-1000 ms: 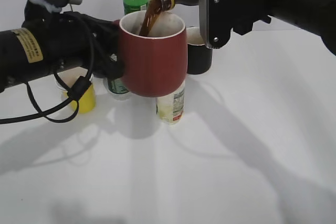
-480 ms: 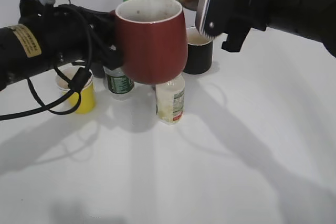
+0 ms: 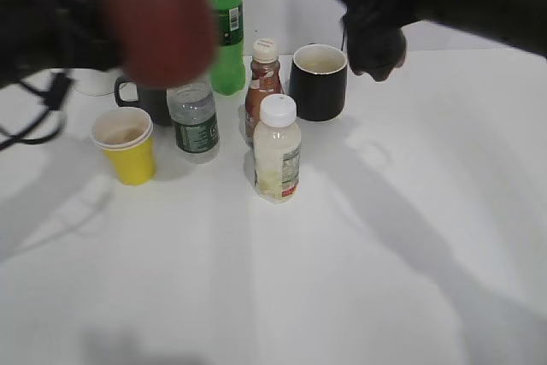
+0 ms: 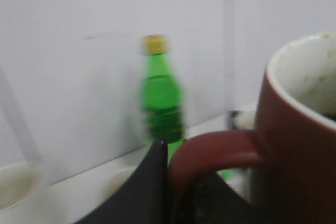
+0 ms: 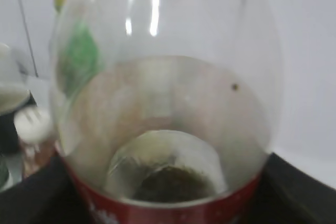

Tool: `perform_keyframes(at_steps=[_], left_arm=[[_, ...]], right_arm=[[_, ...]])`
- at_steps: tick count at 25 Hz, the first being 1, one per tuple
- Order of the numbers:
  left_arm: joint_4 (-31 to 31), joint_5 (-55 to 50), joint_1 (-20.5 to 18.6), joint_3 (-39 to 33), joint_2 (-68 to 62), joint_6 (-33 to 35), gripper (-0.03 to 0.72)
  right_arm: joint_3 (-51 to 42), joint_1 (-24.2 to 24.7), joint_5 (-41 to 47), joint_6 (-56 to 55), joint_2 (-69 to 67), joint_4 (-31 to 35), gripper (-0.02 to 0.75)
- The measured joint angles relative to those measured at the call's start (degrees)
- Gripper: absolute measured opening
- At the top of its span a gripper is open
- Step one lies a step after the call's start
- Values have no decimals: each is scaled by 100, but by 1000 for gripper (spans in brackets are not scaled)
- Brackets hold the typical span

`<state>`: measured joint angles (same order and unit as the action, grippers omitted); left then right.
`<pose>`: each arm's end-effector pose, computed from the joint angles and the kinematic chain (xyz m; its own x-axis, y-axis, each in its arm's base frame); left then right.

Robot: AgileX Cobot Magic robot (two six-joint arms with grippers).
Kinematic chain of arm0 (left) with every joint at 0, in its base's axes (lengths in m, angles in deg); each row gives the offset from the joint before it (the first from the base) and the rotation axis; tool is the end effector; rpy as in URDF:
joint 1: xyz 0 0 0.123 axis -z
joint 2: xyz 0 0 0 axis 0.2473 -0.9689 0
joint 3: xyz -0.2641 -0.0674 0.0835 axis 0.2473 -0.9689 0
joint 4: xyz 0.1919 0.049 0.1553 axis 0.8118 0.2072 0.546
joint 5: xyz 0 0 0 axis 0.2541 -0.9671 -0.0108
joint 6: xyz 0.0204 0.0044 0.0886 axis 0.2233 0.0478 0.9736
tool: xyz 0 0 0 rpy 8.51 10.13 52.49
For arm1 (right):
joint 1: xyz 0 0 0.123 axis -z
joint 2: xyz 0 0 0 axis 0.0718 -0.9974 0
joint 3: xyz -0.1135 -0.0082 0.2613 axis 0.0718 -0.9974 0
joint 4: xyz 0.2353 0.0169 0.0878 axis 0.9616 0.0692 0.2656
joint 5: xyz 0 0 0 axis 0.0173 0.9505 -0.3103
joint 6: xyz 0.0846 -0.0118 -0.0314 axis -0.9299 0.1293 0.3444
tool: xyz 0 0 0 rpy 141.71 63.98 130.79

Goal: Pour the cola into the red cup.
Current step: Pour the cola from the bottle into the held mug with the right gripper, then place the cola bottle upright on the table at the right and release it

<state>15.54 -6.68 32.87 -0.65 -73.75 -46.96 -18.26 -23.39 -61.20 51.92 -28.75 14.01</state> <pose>0.2758 -0.1087 0.2505 -0.0634 0.0775 -0.9950 0.4770 0.8781 0.0380 0.3011 0.1602 0.2815 0.0542 -0.3601 -0.9313 -0.5033 0.7957 -0.3369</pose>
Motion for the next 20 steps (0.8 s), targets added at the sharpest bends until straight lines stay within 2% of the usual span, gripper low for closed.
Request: perform_keyframes(at_steps=[4,7,9,14,20], left_arm=[[47,516,-1201,-557,28,151,43],[183,730,-2079,-695,-168,432,43],[174,1149,-2435,-663,-522,565,43],[191,1813,-2612,-176,-1702,1154,43],[202,2346,-2649,462,-3011,1242,43]], right_arm=[[-395,566,-465,-1370,17,-255,485],[-944,858,-830,-1715,17,-272,485],[-1252,884,-1062,-1769,-3,-280,485],[-1576,884,-1273,-1874,-51,-334,485],[-1586,884,-1457,-1918,-69,-338,485]])
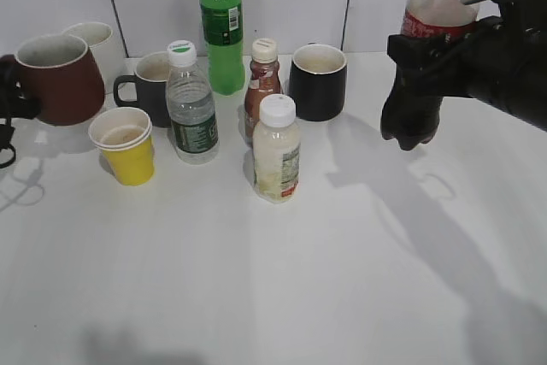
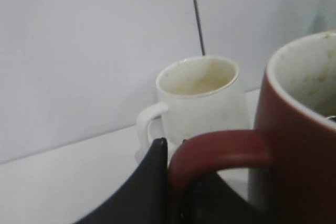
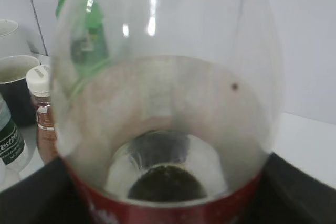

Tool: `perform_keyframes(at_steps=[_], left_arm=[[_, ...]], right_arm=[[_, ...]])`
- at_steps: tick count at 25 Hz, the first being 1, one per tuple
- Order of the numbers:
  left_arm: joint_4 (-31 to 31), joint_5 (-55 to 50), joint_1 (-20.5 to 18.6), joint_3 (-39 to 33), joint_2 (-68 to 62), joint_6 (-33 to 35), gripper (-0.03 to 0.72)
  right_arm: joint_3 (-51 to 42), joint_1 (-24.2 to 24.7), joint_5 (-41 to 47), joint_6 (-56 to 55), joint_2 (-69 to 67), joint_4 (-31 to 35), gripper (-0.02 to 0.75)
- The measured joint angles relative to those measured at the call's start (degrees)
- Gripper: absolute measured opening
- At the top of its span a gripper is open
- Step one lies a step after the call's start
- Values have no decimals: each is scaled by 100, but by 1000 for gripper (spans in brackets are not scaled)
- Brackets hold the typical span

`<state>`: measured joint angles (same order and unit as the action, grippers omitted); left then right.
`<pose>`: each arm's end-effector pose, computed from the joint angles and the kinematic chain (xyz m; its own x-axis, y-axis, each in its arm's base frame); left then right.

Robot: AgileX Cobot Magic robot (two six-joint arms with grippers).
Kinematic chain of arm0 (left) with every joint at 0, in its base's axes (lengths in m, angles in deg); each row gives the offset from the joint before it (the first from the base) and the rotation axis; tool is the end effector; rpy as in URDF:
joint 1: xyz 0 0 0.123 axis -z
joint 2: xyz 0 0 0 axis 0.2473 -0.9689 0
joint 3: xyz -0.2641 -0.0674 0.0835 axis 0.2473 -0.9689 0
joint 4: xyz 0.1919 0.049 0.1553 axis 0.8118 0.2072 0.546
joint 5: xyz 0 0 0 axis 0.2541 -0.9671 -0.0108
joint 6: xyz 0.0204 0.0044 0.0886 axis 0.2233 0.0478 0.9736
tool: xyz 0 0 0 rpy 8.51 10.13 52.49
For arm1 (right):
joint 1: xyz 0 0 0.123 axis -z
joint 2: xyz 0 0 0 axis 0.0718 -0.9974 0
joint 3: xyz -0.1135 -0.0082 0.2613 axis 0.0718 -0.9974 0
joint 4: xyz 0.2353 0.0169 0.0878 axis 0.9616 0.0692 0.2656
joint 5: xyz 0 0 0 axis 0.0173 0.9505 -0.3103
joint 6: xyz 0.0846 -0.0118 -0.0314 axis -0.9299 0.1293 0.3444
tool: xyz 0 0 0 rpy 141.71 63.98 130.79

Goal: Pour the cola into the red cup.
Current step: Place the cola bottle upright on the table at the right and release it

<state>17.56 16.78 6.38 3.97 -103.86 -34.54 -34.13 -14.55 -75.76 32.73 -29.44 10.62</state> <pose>0.3522 0.0241 0.1342 -0.1008 0.1821 -0.9781 0.1590 0.9734 0.1648 0.2838 0.1042 0.2183 -0.1456 -0.1046 -0.9838 -0.4092 0.9117 -0.0364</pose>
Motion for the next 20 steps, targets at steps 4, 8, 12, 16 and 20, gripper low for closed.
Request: perform_keyframes(at_steps=[4,8,12,16,20], left_arm=[[-7,146,-82,319,-560,4,43],[-1,266,-227,463,-979,4,43],[13,423,-356,487,-1310,4,43],[136,566,-420,493,-1532,-20,42],[166,656,-420,504,-1586,-26,42]], right_arm=[[0,0,-11,-6,0,0,485],[0,0,-11,-17,0,0,485],[0,0,-11,-19,0,0,484],[0,0,-11,-30,0,0,484],[0,0,-11,-47,-6,0,484]])
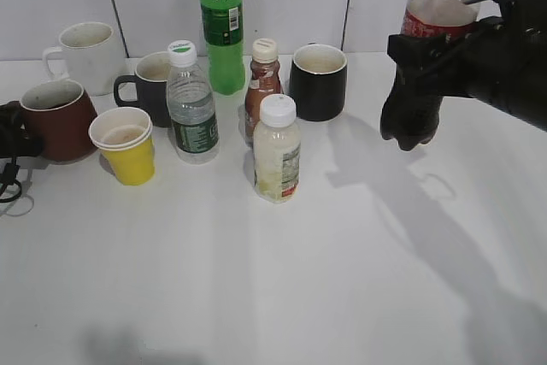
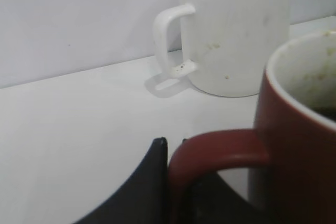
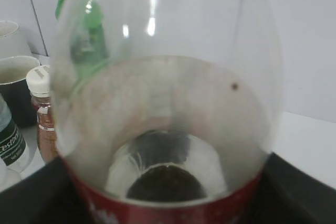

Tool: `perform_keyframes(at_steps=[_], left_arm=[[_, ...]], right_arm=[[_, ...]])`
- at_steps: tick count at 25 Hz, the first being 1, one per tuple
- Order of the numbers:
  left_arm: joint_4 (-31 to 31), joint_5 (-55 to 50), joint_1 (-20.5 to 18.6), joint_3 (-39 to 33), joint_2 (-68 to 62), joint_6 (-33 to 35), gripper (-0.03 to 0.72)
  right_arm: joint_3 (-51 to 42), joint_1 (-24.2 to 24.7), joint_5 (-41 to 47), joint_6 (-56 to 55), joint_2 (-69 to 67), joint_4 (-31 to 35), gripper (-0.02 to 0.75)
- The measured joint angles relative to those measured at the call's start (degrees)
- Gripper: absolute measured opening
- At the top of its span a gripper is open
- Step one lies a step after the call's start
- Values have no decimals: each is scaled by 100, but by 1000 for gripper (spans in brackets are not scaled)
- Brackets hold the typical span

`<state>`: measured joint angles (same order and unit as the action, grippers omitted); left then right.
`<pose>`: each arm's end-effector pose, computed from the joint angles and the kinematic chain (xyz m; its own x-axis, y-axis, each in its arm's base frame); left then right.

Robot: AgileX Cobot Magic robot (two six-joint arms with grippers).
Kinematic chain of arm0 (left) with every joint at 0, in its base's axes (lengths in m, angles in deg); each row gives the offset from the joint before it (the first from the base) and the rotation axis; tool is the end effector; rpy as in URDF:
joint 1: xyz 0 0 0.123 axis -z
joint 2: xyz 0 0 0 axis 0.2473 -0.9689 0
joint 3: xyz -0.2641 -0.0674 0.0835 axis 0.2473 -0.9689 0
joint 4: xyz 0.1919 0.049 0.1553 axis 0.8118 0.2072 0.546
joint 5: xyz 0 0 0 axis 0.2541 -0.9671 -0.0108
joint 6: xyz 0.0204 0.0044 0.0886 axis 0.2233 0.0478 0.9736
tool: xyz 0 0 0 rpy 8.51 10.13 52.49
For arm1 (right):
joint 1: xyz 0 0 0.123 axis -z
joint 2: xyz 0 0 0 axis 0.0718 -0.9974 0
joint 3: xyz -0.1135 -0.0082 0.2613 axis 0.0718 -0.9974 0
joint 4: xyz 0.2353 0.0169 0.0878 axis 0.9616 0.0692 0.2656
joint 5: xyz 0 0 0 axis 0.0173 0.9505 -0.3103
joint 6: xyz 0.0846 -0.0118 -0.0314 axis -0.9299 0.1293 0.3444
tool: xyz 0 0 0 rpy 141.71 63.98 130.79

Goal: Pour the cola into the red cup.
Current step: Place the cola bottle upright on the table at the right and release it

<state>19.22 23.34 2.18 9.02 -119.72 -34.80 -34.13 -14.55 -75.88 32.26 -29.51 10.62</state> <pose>0.3653 0.0494 0.0603 -0.1797 0.1333 -0.9746 0.1351 0.9847 0.1097 0.2839 0.1043 0.2181 -0.1482 -0.0967 -0.9842 -0.4082 0.9125 -0.0282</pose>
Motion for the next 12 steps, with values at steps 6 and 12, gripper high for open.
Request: perform_keyframes(at_steps=[6,12], left_arm=[[5,0,0,0,0,0,49],[37,75,0,-65,0,-19,71]], right_arm=[[0,0,-5,0,0,0,484],[0,0,-5,-7,0,0,484]])
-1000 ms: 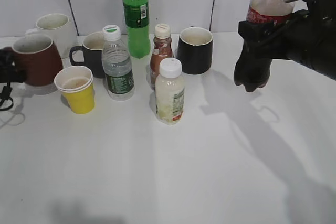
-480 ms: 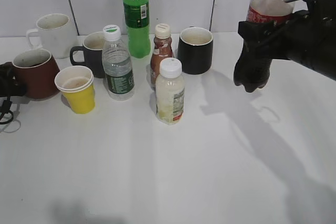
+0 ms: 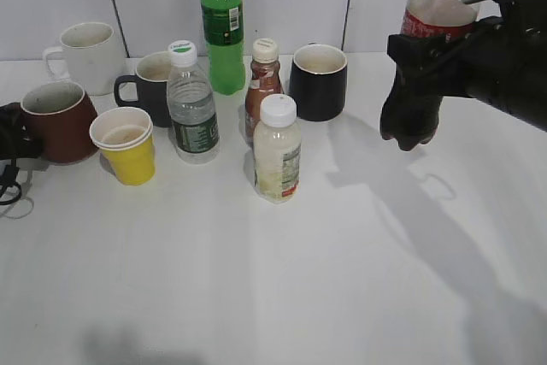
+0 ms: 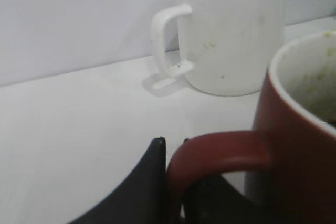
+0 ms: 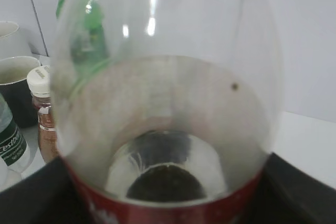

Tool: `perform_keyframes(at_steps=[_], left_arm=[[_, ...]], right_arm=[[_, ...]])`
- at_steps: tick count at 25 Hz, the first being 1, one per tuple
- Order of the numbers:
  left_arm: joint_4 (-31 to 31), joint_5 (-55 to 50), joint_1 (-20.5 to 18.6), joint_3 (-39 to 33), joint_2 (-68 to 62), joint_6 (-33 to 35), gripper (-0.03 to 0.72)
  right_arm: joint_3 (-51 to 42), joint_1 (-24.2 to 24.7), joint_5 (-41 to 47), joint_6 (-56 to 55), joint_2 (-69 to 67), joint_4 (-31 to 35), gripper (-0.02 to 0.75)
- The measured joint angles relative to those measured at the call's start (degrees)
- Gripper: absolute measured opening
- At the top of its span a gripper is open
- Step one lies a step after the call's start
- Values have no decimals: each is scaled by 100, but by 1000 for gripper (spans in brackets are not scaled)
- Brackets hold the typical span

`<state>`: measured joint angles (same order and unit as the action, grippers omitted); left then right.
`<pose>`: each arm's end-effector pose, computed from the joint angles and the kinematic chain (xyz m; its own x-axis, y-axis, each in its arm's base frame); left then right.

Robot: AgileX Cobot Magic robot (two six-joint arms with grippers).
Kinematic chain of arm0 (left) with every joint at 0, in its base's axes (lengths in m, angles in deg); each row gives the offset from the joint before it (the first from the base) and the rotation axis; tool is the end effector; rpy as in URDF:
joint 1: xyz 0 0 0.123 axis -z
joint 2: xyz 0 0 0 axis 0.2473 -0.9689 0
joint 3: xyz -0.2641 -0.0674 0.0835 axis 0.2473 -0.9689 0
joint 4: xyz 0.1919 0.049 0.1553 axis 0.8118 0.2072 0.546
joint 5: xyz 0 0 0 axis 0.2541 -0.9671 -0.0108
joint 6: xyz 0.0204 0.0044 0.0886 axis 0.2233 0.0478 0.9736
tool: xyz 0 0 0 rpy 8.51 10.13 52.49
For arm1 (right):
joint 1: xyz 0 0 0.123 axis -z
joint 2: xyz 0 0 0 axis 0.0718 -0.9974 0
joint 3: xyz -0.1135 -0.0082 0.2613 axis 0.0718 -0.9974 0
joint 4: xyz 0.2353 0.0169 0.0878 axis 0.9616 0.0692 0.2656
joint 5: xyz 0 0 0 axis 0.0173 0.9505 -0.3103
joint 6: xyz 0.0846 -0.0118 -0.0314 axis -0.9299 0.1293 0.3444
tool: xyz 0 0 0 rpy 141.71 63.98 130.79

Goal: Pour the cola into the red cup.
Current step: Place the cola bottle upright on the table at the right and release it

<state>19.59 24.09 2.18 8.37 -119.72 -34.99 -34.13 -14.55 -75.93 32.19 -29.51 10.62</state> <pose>0.3625 0.0481 0.0597 -0.1777 0.1286 -0.9756 0.1414 0.9845 0.1040 0.2839 0.1043 0.2182 -0.1479 -0.0952 -0.9844 -0.4080 0.9126 -0.0269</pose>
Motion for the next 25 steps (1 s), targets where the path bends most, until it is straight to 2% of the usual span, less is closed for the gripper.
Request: perform_keyframes(at_steps=[17,25], left_arm=[[-6,145,-59,-452,145,-40,232],[-18,159,-190,-933,577,-40,245]], right_arm=[[0,0,0,-6,0,0,484],[0,0,-6,-10,-22,52,484]])
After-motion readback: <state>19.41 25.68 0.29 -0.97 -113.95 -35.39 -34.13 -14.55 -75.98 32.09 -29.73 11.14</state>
